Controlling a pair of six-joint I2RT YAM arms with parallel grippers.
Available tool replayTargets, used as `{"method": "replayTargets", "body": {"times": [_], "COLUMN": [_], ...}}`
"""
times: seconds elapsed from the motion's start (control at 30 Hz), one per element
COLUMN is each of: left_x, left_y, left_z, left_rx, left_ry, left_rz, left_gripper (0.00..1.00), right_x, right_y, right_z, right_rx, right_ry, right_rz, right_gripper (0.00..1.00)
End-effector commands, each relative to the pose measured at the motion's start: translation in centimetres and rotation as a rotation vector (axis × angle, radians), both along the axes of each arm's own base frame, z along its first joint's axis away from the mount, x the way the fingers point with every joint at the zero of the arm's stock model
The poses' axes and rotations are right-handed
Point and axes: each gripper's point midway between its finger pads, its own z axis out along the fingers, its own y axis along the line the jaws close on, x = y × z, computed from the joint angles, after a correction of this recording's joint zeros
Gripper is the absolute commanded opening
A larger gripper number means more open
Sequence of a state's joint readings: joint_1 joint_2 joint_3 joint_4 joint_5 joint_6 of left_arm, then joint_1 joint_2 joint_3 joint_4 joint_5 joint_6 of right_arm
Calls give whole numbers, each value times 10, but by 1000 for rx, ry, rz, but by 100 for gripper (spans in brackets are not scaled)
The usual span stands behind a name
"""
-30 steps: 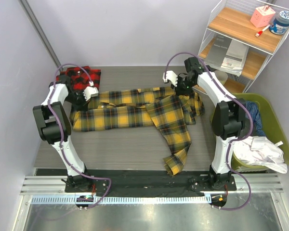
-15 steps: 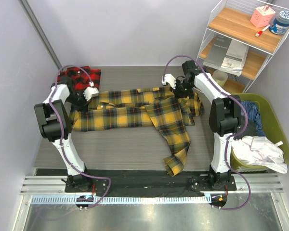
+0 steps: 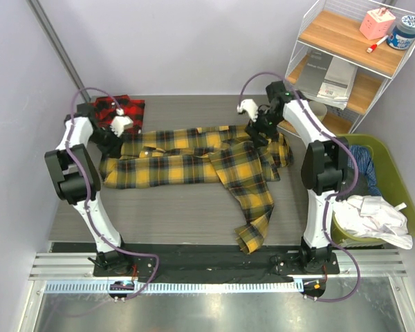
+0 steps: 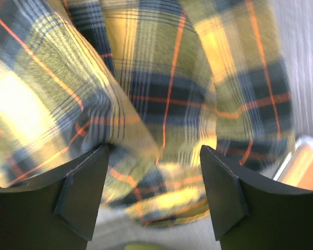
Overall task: Fold and stack the long sleeve shirts
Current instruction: Fold the shirt
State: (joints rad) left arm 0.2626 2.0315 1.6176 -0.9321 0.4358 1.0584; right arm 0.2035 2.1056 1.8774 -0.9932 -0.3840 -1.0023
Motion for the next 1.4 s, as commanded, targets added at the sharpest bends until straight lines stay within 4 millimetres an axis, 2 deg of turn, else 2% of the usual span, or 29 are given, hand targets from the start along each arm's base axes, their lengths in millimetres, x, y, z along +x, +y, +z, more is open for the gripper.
{"method": "replayTargets", "body": {"times": [0.0,0.03,0.07,0.1,0.13,0.17,0.23,0.33,0.43,0.47,0.53,0.63,0.67,0.77,0.8,0.83,0.87,0.93,1.0,1.07,1.1,1.13,1.17,1.2,1.27,1.3,1.33,1.37], "left_x": [-27,-44,-51,-58,-69,-71,-71,-72,-74,-75,-79,-85,-88,-107,-120,-124,-129,-146,-152,-150,-145,-139,-124,-112,-95,-89,-87,-93], "left_y": [16,16,12,9,3,1,-2,1,10,13,21,35,38,43,40,40,40,38,42,44,43,41,41,27,8,-11,-23,-47], "left_z": [51,46,51,49,36,37,24,7,-16,-24,-38,-54,-58,-66,-71,-66,-65,-66,-60,-55,-52,-46,-31,-14,25,55,72,84], "left_rx": [-141,-184,-217,-236,-253,-259,-263,-222,-153,-136,-73,16,35,92,99,113,120,135,149,137,124,105,81,-13,-115,-196,-220,-231], "left_ry": [55,118,124,141,180,168,173,201,229,237,261,277,286,334,366,355,355,370,355,347,334,318,275,225,141,60,21,21], "left_rz": [241,299,312,322,347,363,411,443,476,479,491,504,503,467,434,419,406,363,356,364,363,373,398,384,343,289,246,165], "left_gripper": [48,49,50,58,59,59,59,58,58,56,52,39,30,15,13,10,9,7,6,7,10,23,31,38,53,58,69,72], "right_x": [-31,-43,-51,-55,-64,-64,-69,-72,-70,-63,-64,-70,-71,-91,-101,-109,-115,-137,-154,-159,-156,-151,-145,-129,-124,-116,-117,-122], "right_y": [-22,-23,-21,-20,-19,-17,-18,-25,-35,-39,-44,-54,-55,-60,-61,-62,-61,-59,-58,-57,-58,-60,-63,-61,-58,-50,-47,-42], "right_z": [47,39,36,35,23,16,-4,-33,-60,-68,-82,-95,-97,-105,-108,-109,-101,-99,-91,-88,-86,-85,-83,-74,-59,-45,-36,-18], "right_rx": [139,149,173,183,186,189,174,122,61,37,2,-55,-71,-160,-179,-193,-195,-211,-217,-215,-217,-221,-228,-210,-181,-134,-108,-77], "right_ry": [187,242,279,289,335,351,410,456,448,419,430,428,419,429,450,460,459,493,501,500,485,471,456,421,430,413,408,398], "right_rz": [-290,-317,-332,-340,-349,-376,-391,-417,-449,-461,-485,-487,-478,-432,-423,-413,-407,-386,-372,-380,-389,-399,-411,-433,-434,-423,-411,-393], "right_gripper": [78,78,77,76,74,72,68,66,66,65,59,49,47,39,36,31,29,25,23,23,27,31,36,44,53,59,62,66]}}
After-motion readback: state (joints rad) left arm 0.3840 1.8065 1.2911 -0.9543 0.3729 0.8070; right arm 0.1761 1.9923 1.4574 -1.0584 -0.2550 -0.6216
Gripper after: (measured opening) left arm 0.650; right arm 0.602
